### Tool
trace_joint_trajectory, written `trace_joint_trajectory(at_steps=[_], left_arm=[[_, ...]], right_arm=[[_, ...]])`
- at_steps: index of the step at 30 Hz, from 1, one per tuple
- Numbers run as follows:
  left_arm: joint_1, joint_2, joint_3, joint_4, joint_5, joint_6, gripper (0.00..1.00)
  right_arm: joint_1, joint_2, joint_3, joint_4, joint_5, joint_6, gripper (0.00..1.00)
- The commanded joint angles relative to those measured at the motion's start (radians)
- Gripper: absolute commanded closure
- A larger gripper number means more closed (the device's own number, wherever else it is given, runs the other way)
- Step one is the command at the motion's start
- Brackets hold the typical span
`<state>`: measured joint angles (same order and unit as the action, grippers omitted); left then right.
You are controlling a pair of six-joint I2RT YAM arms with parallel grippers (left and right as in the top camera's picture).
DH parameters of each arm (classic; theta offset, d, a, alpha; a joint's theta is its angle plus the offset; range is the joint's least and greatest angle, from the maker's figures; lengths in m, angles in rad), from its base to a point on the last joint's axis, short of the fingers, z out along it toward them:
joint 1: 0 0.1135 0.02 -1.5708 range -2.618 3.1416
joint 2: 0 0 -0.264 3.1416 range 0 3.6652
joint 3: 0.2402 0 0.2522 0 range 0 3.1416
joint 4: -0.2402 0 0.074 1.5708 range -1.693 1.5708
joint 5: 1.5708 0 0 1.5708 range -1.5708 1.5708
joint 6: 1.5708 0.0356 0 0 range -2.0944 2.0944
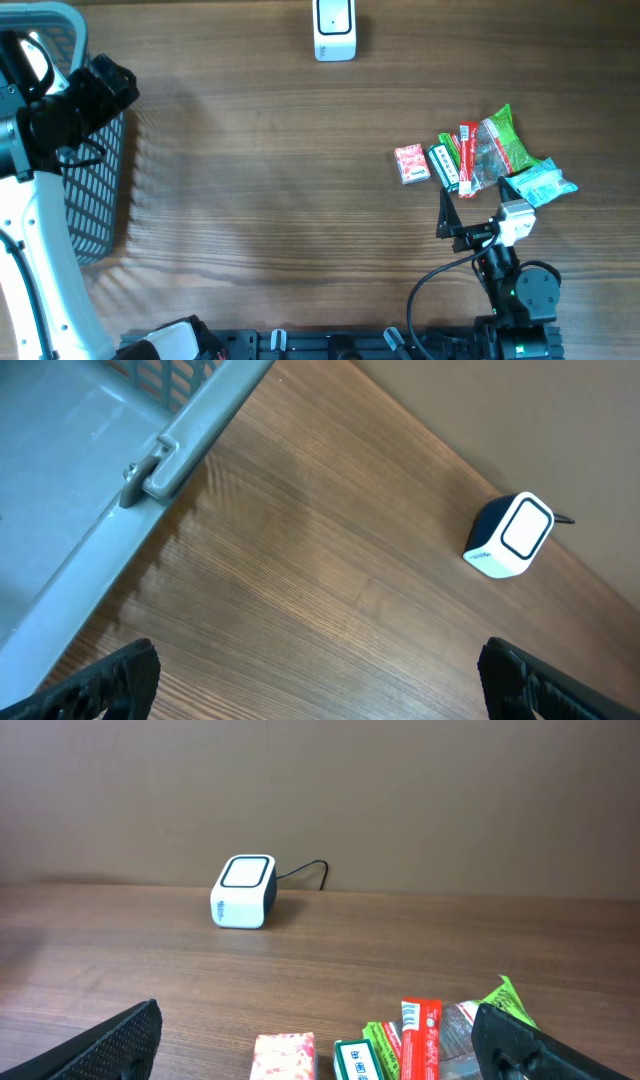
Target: Scan the item barcode
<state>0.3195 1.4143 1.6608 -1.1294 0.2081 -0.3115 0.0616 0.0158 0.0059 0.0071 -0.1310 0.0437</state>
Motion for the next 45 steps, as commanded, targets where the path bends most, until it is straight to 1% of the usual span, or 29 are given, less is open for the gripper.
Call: trace_joint_trajectory(at_steps=[1, 21, 26, 30, 39, 43, 45], left_arm=[[-0.003, -0.002, 0.008, 0.002, 0.012, 0.016, 0.0], [-0.003, -0.001, 0.008, 0.002, 0.012, 0.016, 0.0], [-0.004, -0.047, 0.008, 0.002, 0.012, 0.016, 0.0], [-0.003, -0.177, 0.008, 0.002, 0.012, 0.016, 0.0], [-0.003, -0.538, 0.008, 0.002, 0.012, 0.016, 0.0], [-0.004, -0.655, 0.008, 0.002, 0.012, 0.016, 0.0], [-0.004, -0.669, 0.008, -0.002, 0.012, 0.016, 0.0]], right_arm=[[-0.003, -0.012, -0.001, 0.003, -0.016, -0.016, 0.0], [-0.003, -0.012, -0.001, 0.003, -0.016, -0.016, 0.0], [-0.003, -0.012, -0.001, 0.003, -0.016, -0.016, 0.0], [-0.003, -0.012, -0.001, 0.003, -0.016, -0.016, 0.0], [-0.003, -0.012, -0.001, 0.003, -0.016, -0.016, 0.0], [-0.003, -0.012, -0.001, 0.003, -0.016, -0.016, 0.01], [-0.003, -0.012, -0.001, 0.003, -0.016, -0.016, 0.0]])
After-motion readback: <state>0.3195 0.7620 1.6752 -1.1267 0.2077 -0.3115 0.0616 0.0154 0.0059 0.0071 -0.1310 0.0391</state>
